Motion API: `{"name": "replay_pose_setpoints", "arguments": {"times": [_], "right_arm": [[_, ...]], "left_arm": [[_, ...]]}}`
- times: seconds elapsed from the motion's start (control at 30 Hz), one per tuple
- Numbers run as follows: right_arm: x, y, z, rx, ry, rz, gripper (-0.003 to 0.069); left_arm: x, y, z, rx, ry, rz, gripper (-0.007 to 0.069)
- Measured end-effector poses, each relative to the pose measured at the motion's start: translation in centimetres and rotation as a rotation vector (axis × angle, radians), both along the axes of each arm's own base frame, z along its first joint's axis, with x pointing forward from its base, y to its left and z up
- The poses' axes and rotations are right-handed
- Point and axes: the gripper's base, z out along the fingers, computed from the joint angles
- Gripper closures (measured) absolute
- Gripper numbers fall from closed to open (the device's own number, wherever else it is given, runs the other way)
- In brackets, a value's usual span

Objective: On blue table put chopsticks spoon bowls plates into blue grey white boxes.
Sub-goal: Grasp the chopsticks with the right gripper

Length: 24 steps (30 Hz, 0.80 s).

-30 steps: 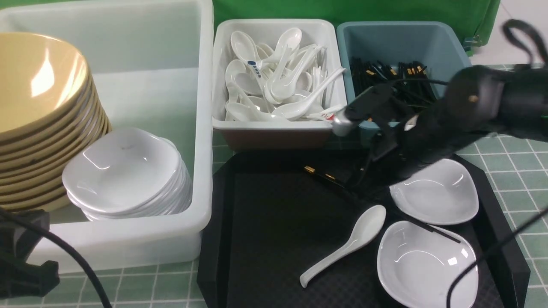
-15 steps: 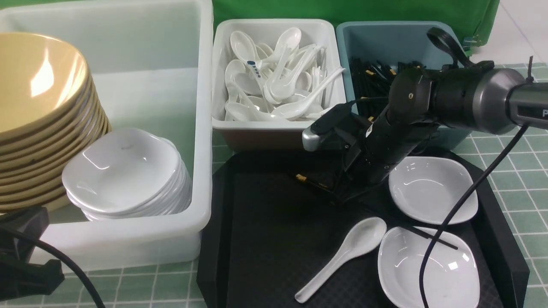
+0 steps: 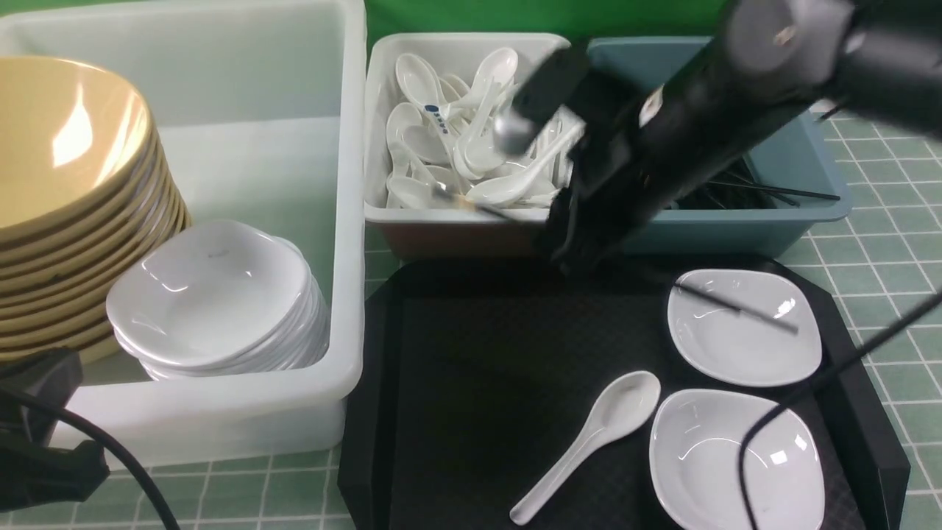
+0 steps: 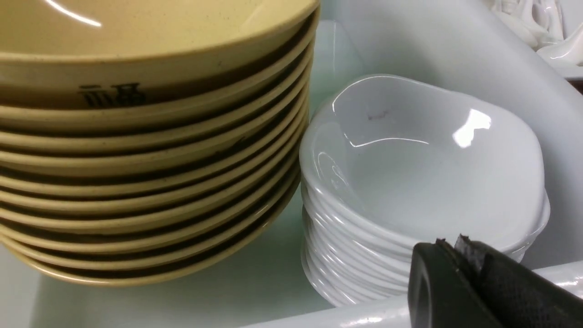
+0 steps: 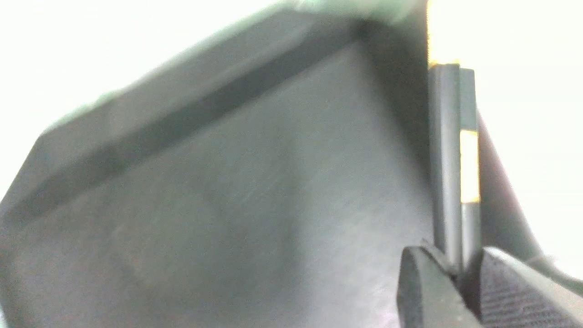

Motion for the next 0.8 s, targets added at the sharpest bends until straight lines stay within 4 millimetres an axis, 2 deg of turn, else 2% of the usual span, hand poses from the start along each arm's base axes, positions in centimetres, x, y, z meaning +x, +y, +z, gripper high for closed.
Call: {"name": "replay_pose_setpoints", "arguments": {"times": [0.03,0.07,0.1,0.13,0.2,0.3,0.37,0.4,0.47,0.5,0.57,0.63,0.7,0.8], "right_arm": [[0.1,-0.1,0.2,0.005,-0.017,-0.004,0.0498],[1.3,-1.3,1.8,0.054,-0.163,-0.063,0.0498],[1.7,-1.7,2.1,0.067,-0.199,-0.084,0.0498],[3.5,-3.1,3.0,0.117,-0.340,-0.177,0.0498],[5.9,-4.9,3.3,0.172,-0.492,-0.293,0.0498],[9.0,-6.8,1.6,0.191,-0.596,-0.408,0.0498],[10.7,-7.7,-0.8,0.170,-0.571,-0.449,0.0487],[10.8,-8.0,-1.1,0.168,-0.566,-0.456,0.0482],[12.2,-9.0,-4.6,0.120,-0.464,-0.476,0.0414],[12.2,-9.2,-4.8,0.115,-0.450,-0.477,0.0399],[12.3,-9.8,-6.1,0.091,-0.369,-0.476,0.0323],[11.8,-10.2,-6.1,0.078,-0.298,-0.466,0.0246],[11.1,-10.4,-5.4,0.075,-0.253,-0.455,0.0211],[9.0,-10.8,-3.2,0.106,-0.130,-0.470,0.0183]], "left_arm": [[0.0,0.0,0.0,0.000,-0.001,0.000,0.0623],[0.0,0.0,0.1,0.000,-0.008,0.003,0.0623],[0.0,0.0,0.1,0.000,-0.008,0.003,0.0623],[0.0,0.0,0.1,0.001,-0.012,0.004,0.0623],[0.0,0.0,0.1,0.001,-0.013,0.004,0.0623],[0.0,0.0,0.1,-0.003,-0.013,0.004,0.0623],[0.0,0.0,0.1,-0.003,-0.013,0.004,0.0623],[0.0,0.0,0.1,-0.003,-0.013,0.004,0.0623],[0.0,0.0,0.1,-0.002,-0.013,0.004,0.0623],[0.0,0.0,0.1,-0.002,-0.013,0.004,0.0623],[0.0,0.0,0.1,-0.002,-0.013,0.004,0.0623],[0.0,0.0,0.1,-0.002,-0.013,0.004,0.0623],[0.0,0.0,0.1,-0.003,-0.014,0.004,0.0623],[0.0,0.0,0.1,-0.006,-0.014,0.004,0.0623]]}}
